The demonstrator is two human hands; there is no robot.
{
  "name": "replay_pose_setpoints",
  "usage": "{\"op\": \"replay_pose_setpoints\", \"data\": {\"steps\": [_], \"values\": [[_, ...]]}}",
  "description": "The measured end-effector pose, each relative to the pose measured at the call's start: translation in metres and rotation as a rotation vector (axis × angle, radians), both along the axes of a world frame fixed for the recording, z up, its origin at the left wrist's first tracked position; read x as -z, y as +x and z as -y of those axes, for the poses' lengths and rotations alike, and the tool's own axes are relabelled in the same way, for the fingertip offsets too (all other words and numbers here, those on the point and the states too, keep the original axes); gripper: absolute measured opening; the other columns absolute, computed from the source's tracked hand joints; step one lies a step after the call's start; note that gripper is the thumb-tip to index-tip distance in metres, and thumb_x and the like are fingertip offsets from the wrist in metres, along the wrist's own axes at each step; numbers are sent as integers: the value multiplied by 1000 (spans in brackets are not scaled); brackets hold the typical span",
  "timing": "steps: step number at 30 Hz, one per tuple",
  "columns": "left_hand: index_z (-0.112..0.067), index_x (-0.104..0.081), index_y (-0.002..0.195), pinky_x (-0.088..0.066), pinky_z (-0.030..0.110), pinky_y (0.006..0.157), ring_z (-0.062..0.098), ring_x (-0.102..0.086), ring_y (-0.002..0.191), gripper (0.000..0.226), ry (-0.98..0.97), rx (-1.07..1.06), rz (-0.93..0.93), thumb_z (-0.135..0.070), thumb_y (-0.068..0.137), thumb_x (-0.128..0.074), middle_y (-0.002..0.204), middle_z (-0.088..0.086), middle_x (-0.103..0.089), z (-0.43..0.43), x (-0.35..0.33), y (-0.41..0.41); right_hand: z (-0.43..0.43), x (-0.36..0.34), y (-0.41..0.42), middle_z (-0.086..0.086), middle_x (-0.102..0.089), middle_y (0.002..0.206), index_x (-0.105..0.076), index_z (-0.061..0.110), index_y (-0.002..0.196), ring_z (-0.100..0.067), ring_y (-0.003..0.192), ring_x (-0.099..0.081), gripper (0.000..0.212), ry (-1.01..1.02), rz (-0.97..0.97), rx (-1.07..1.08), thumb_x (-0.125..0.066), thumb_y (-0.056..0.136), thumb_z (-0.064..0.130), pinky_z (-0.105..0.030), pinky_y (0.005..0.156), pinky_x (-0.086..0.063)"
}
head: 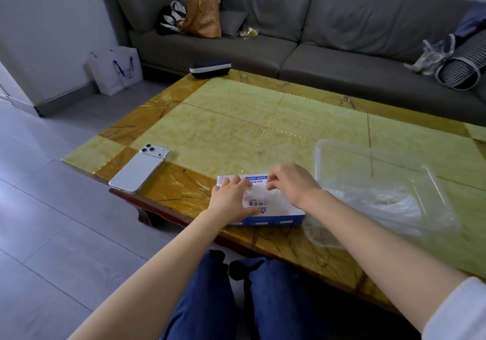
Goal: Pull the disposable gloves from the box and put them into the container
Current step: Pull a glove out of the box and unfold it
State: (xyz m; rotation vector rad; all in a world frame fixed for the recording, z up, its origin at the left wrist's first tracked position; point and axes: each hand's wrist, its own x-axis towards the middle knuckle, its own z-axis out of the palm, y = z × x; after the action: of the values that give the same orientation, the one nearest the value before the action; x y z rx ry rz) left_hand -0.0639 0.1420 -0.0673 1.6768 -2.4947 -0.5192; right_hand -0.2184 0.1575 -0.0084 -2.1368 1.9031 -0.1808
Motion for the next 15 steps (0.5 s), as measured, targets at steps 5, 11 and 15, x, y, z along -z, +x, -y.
{"op": "replay_pose_setpoints", "data": {"steps": [5,11,15], "values": [[-26,-38,136,-32,39,105,20,-35,129,68,6,10,24,-55,80,-62,138,-3,-41,1,-3,-1,-1,-17,-4,-4,-71,101,-69,8,101,-17,92,-65,15,-122,-31,-39,-57,93,13,-27,80,-49],[-23,-35,139,-32,40,106,22,-33,130,74,19,4,68,-56,80,-63,140,0,-39,0,-6,-2,-1,-61,-24,-7,-71,97,-69,6,99,-17,86,-66,14,-322,51,47,-60,91,14,-31,86,-53],[-25,-40,133,-34,38,102,21,-35,128,67,53,3,1,-52,78,-67,138,-2,-41,0,-10,-1,-4,-92,-37,-7,-71,100,-70,6,99,-22,94,-65,15,-460,47,95,-58,93,12,-31,84,-51]]}}
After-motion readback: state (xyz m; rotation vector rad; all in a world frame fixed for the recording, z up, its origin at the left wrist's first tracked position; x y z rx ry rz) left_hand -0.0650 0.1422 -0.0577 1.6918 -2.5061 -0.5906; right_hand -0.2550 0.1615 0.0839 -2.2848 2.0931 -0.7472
